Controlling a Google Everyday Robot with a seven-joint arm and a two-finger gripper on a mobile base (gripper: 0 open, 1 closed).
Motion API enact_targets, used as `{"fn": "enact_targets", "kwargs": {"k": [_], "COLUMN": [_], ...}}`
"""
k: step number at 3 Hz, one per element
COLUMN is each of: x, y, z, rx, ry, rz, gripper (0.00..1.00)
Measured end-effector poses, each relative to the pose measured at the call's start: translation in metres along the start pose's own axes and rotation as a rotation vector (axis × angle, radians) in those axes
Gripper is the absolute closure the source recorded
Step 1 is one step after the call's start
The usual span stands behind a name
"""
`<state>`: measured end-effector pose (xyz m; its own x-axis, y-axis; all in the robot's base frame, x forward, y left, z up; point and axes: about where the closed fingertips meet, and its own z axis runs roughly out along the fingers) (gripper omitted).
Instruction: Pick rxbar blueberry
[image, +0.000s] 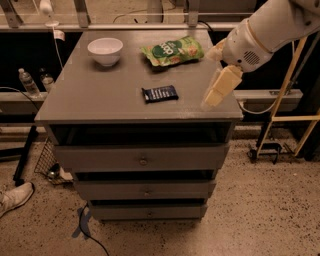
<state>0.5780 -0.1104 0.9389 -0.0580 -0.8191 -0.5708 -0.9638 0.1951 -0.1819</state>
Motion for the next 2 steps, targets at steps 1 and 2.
{"fn": "enact_targets", "kwargs": {"k": [1, 2], "x": [0.0, -0.002], "y": [0.0, -0.012], "z": [0.0, 0.021], "rx": [0.0, -0.02], "ry": [0.0, 0.034], "rz": [0.0, -0.011], "gripper": [0.0, 0.0]}}
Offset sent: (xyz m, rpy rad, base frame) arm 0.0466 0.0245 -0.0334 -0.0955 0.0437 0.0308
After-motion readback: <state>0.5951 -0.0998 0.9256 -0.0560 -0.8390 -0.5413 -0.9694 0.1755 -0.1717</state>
